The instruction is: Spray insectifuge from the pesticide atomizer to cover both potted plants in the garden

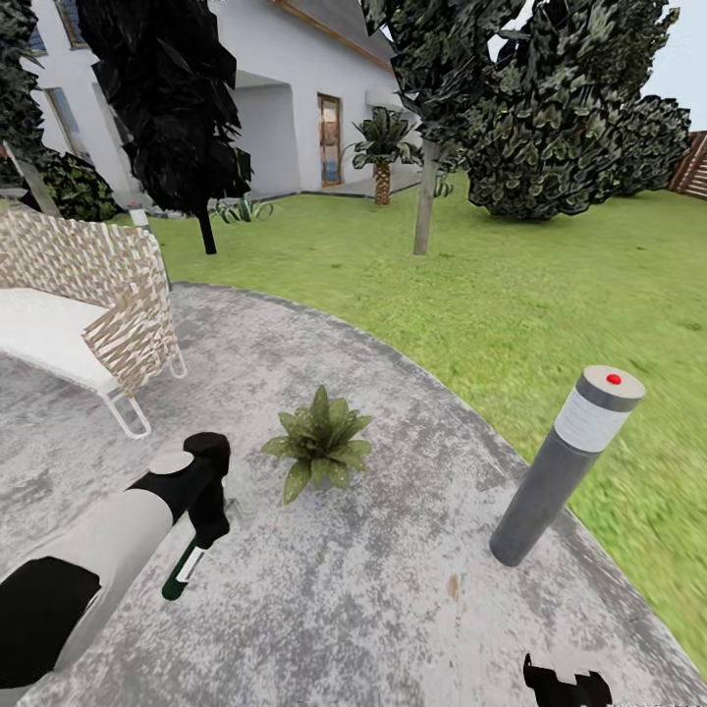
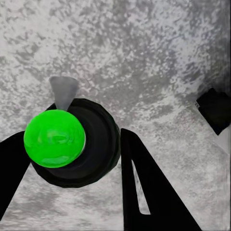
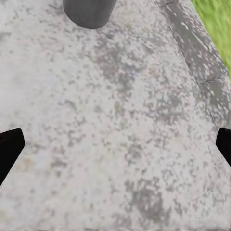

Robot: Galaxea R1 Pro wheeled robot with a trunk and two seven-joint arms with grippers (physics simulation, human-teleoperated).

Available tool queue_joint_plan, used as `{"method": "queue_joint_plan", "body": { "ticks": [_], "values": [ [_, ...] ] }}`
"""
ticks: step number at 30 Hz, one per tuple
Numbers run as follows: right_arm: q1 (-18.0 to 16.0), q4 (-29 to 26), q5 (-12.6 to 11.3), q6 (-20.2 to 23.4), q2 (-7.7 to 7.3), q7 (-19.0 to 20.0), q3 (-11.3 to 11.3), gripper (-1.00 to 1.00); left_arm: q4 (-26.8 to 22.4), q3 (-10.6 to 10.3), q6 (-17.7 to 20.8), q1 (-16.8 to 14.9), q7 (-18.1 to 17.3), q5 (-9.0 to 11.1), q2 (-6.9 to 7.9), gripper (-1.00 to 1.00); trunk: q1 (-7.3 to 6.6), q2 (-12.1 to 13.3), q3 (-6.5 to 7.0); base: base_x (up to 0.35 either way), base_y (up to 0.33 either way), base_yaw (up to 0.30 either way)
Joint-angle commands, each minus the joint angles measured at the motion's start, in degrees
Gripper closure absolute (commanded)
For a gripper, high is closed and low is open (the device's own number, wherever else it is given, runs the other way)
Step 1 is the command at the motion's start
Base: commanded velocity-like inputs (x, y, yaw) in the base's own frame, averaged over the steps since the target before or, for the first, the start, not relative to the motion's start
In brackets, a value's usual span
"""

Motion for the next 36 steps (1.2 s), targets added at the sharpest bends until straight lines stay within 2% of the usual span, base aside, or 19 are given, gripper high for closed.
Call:
{"method": "queue_joint_plan", "body": {
  "ticks": [1, 2, 5, 6, 7, 8, 9, 10, 12, 13, 15, 16, 19, 21, 23, 26, 31, 34, 36],
  "values": [
    [0.0, 0.1, 0.6, -0.2, 0.01, -0.2, -0.4, -1.00, -0.1, 1.2, 0.0, 0.7, 0.6, -0.3, -0.09, 1.00, -0.05, 0.0, -0.04, -0.336, 0.000, 0.266],
    [0.0, 0.1, 0.6, -0.2, 0.04, -0.1, -0.4, -1.00, -0.1, 2.8, -0.9, 1.3, 1.7, -0.3, -0.16, 1.00, -0.05, 0.0, -0.04, -0.332, 0.000, 0.230],
    [0.0, 0.0, 0.7, -0.2, 0.72, 0.0, -0.4, -1.00, -0.2, 10.1, -4.1, 3.7, 5.0, 0.4, -0.23, 1.00, -0.05, 0.0, -0.04, -0.247, 0.000, 0.080],
    [0.0, 0.0, 0.7, -0.2, 0.97, 0.0, -0.3, -1.00, -0.1, 13.4, -5.7, 4.6, 6.7, 1.0, -0.13, 1.00, -0.05, 0.0, -0.04, -0.092, 0.000, 0.022],
    [0.0, 0.0, 0.8, -0.2, 1.07, 0.1, -0.1, -1.00, -0.1, 15.3, -7.0, 5.2, 7.8, 1.4, -0.10, 1.00, -0.05, 0.0, -0.04, -0.059, 0.000, 0.014],
    [0.0, 0.0, 1.2, -0.2, 1.15, 0.3, 0.6, -1.00, -0.1, 17.8, -9.7, 6.2, 9.6, 2.0, -0.07, 1.00, -0.05, 0.0, -0.04, -0.030, 0.000, 0.007],
    [0.0, 0.0, 2.0, -0.1, 1.19, 1.1, 1.5, -1.00, -0.1, 19.2, -11.8, 7.0, 10.7, 2.3, -0.04, 1.00, -0.05, 0.0, -0.04, -0.019, 0.000, 0.005],
    [0.0, -0.1, 3.9, -0.1, 1.21, 4.1, 3.7, -1.00, -0.1, 21.5, -15.6, 8.3, 12.3, 3.2, 0.01, 1.00, -0.05, 0.0, -0.04, -0.010, 0.000, 0.002],
    [0.0, -0.3, 6.3, -0.1, 1.23, 10.3, 6.6, -1.00, -0.1, 25.2, -21.9, 10.3, 14.7, 5.2, 0.10, 1.00, -0.05, 0.0, -0.04, -0.005, 0.000, 0.001],
    [0.0, -0.5, 7.1, -0.1, 1.24, 14.0, 7.4, -1.00, -0.1, 27.3, -25.7, 11.5, 16.0, 6.6, 0.12, 1.00, -0.05, 0.0, -0.04, -0.002, 0.000, 0.000],
    [0.0, -2.7, 7.7, -0.1, 1.24, 20.3, 8.4, -1.00, 0.3, 29.2, -31.8, 13.5, 17.6, 8.0, 0.12, 1.00, -0.05, 0.0, -0.04, -0.001, 0.000, 0.000],
    [0.0, -5.1, 7.8, -0.1, 1.24, 24.4, 9.5, -1.00, 0.6, 29.8, -34.9, 14.5, 18.1, 8.3, 0.09, 1.00, -0.05, 0.0, -0.04, 0.000, 0.000, 0.000],
    [0.0, -11.2, 7.9, 0.4, 1.09, 34.7, 13.0, -1.00, 0.9, 30.3, -40.5, 16.2, 18.6, 8.9, -0.02, 1.00, -0.05, 0.0, -0.04, 0.000, 0.000, 0.000],
    [0.0, -15.1, 8.0, 2.6, 1.01, 40.1, 14.0, -1.00, 0.9, 30.4, -42.1, 16.9, 18.9, 9.5, -0.26, 1.00, -0.05, 0.0, -0.04, 0.000, 0.000, 0.000],
    [-0.2, -19.6, 7.9, 7.4, 0.99, 45.5, 14.4, -1.00, 0.9, 30.5, -42.8, 17.3, 19.2, 9.9, -0.35, 1.00, -0.05, 0.0, -0.04, 0.000, 0.000, 0.000],
    [-0.3, -24.7, 7.9, 11.9, 0.98, 51.7, 14.5, -1.00, 0.9, 30.4, -43.0, 17.6, 19.3, 9.9, -0.38, 1.00, -0.05, 0.0, -0.04, 0.000, 0.000, 0.000],
    [-0.3, -27.3, 7.9, 12.9, 1.04, 55.1, 15.3, -1.00, 1.0, 30.3, -43.4, 17.8, 19.3, 9.9, -0.51, 1.00, -0.05, 0.0, -0.04, 0.000, 0.000, 0.000],
    [-0.3, -27.9, 7.9, 13.0, 1.12, 56.4, 19.4, -1.00, 0.9, 30.2, -45.2, 17.8, 19.3, 9.9, -0.61, 1.00, -0.05, 0.0, -0.04, 0.000, 0.000, 0.000],
    [-0.3, -28.2, 7.8, 12.9, 1.14, 56.7, 20.6, -1.00, 1.0, 30.2, -45.9, 17.8, 19.3, 9.9, -0.62, 1.00, -0.05, 0.0, -0.04, 0.000, 0.000, 0.000]
  ]
}}
